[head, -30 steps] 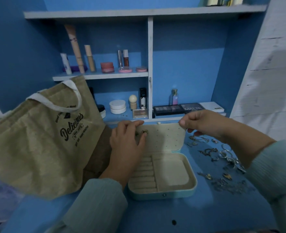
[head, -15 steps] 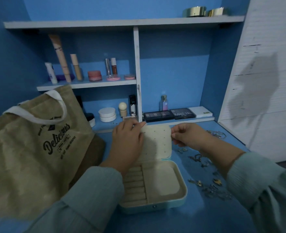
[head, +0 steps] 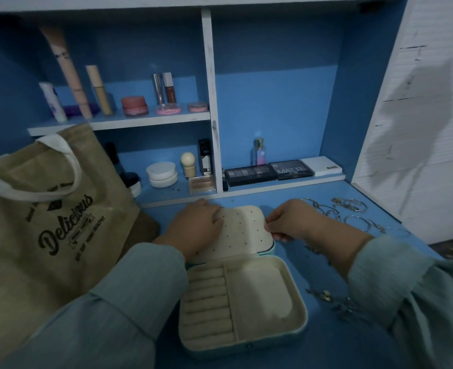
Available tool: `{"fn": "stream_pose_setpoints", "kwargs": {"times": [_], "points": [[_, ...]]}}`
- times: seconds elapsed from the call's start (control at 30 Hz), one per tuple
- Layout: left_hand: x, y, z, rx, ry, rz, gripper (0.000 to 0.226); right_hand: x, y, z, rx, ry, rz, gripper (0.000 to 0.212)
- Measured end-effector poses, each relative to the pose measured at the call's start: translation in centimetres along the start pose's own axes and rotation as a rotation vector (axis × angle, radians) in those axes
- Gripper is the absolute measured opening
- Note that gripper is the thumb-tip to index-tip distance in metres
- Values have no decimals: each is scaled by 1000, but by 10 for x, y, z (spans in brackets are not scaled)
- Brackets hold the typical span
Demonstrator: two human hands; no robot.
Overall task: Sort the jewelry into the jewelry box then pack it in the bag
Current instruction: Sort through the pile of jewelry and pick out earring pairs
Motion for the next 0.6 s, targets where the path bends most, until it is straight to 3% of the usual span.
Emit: {"fn": "stream_pose_setpoints", "kwargs": {"times": [0.1,0.33,0.47,0.6], "points": [[11,3,-4,-31,11,-78,21,-1,0,1,12,-25,-39,21],[30,3,-1,-105,114,-284,52,-23,-4,8,-26,72,-108,19],[31,5,16,-67,239,-343,60,-48,-11,15,-95,-132,-66,19],[27,13,58,79,209,-290,49,-66,-21,26,-176,-442,-23,18]]}}
Point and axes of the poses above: each hand's wrist, its own y-axis towards the middle knuckle, its own x-axis out of the palm, z = x × y, the point moved 10 cm from there along y, towards the middle knuckle, and after that the axes turned 7 degrees about x, right-handed, at the moved point
